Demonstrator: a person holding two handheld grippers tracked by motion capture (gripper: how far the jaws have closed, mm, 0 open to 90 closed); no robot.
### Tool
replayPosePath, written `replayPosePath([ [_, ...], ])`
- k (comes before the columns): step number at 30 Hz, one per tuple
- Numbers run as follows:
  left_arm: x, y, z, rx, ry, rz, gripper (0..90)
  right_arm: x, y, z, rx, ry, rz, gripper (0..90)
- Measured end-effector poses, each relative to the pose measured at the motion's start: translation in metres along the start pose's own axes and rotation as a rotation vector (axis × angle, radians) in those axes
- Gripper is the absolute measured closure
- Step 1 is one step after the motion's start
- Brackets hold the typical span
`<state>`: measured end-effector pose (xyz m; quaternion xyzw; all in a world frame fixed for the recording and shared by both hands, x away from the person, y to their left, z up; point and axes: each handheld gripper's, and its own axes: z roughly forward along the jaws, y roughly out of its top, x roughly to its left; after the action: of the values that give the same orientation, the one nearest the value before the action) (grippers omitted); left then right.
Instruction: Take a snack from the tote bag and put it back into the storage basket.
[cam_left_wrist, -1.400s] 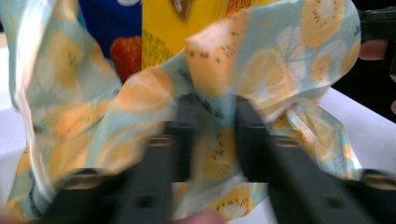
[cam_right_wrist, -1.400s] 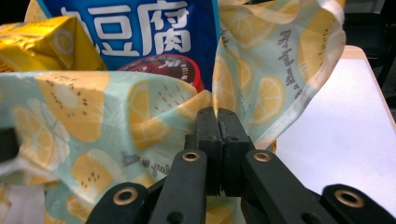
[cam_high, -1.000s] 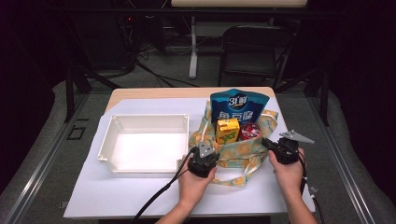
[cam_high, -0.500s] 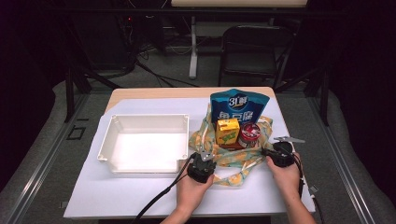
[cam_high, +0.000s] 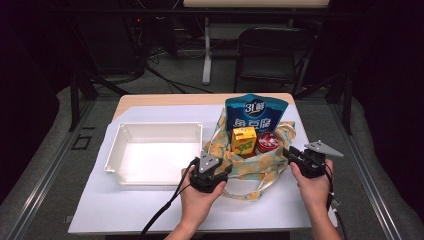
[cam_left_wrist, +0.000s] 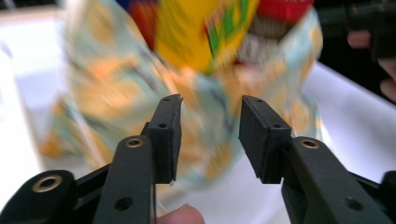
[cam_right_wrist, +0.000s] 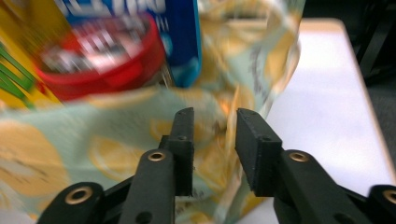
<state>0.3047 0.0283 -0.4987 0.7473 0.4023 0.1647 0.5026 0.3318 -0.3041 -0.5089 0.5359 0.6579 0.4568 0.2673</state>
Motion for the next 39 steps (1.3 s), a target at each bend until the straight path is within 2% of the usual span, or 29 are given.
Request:
replayPosePath([
  [4, 0.014, 0.011, -0.003, -0.040, 0.043, -0.044, 53.1, 0.001, 0.007, -0.009, -0.067, -0.009, -0.004, 63.1],
  [6, 0.021, 0.016, -0.002, -0.064, 0.083, -0.072, 53.1, 0.001, 0.011, -0.011, -0.103, -0.018, 0.007, 59.5],
  [8, 0.030, 0.019, 0.003, -0.057, 0.129, -0.119, 53.4, 0.001, 0.016, -0.009, -0.124, 0.006, 0.035, 55.2],
  [10, 0.039, 0.022, 0.010, -0.035, 0.152, -0.158, 54.2, 0.003, 0.021, -0.003, -0.123, 0.014, 0.023, 52.4],
  [11, 0.042, 0.023, 0.014, -0.031, 0.172, -0.165, 54.4, 0.004, 0.023, 0.000, -0.120, 0.001, 0.015, 51.9],
  [12, 0.043, 0.024, 0.019, -0.034, 0.211, -0.164, 55.0, 0.005, 0.025, 0.003, -0.119, -0.003, 0.013, 51.7],
  [13, 0.043, 0.025, 0.024, -0.015, 0.230, -0.151, 55.5, 0.005, 0.027, 0.006, -0.115, -0.001, 0.017, 51.7],
  [15, 0.042, 0.025, 0.032, 0.017, 0.238, -0.136, 57.1, 0.004, 0.028, 0.014, -0.092, 0.001, 0.023, 52.5],
  [16, 0.042, 0.025, 0.034, 0.055, 0.223, -0.125, 57.7, 0.004, 0.026, 0.017, -0.070, -0.001, 0.026, 55.2],
  [18, 0.038, 0.020, 0.042, 0.095, 0.240, -0.114, 64.4, 0.002, 0.022, 0.023, -0.051, 0.010, 0.034, 61.0],
  [20, 0.035, 0.017, 0.045, 0.120, 0.260, -0.091, 76.7, 0.000, 0.016, 0.025, -0.037, 0.026, 0.054, 72.1],
  [21, 0.032, 0.016, 0.046, 0.130, 0.276, -0.063, 83.7, -0.001, 0.014, 0.026, -0.028, 0.016, 0.060, 77.7],
  [22, 0.030, 0.015, 0.046, 0.138, 0.279, -0.054, 88.7, -0.003, 0.012, 0.026, -0.011, -0.001, 0.057, 82.4],
  [24, 0.025, 0.012, 0.048, 0.159, 0.263, -0.046, 89.6, -0.004, 0.008, 0.029, -0.004, 0.007, 0.074, 89.2],
  [25, 0.023, 0.010, 0.049, 0.159, 0.260, -0.042, 89.8, -0.006, 0.007, 0.028, 0.031, -0.010, 0.062, 90.0],
  [27, 0.016, 0.003, 0.050, 0.136, 0.268, -0.018, 89.8, -0.006, 0.004, 0.031, 0.041, 0.005, 0.072, 90.0],
  [29, 0.008, -0.001, 0.049, 0.113, 0.292, 0.038, 89.9, -0.004, 0.000, 0.034, 0.044, 0.011, 0.065, 90.0],
  [30, 0.003, -0.004, 0.050, 0.116, 0.309, 0.076, 89.9, -0.003, -0.001, 0.034, 0.062, 0.014, 0.050, 90.0],
  [31, 0.002, -0.005, 0.052, 0.124, 0.307, 0.084, 89.9, -0.002, -0.003, 0.036, 0.073, 0.009, 0.042, 90.0],
  [33, 0.003, -0.011, 0.056, 0.148, 0.297, 0.059, 89.9, -0.001, -0.006, 0.039, 0.092, 0.007, 0.039, 90.0],
  [36, 0.007, -0.020, 0.060, 0.167, 0.305, 0.052, 89.8, -0.003, -0.006, 0.039, 0.098, 0.006, 0.042, 90.0],
  [39, 0.010, -0.023, 0.059, 0.165, 0.284, 0.046, 89.7, -0.005, 0.001, 0.027, 0.018, 0.027, 0.061, 85.3],
])
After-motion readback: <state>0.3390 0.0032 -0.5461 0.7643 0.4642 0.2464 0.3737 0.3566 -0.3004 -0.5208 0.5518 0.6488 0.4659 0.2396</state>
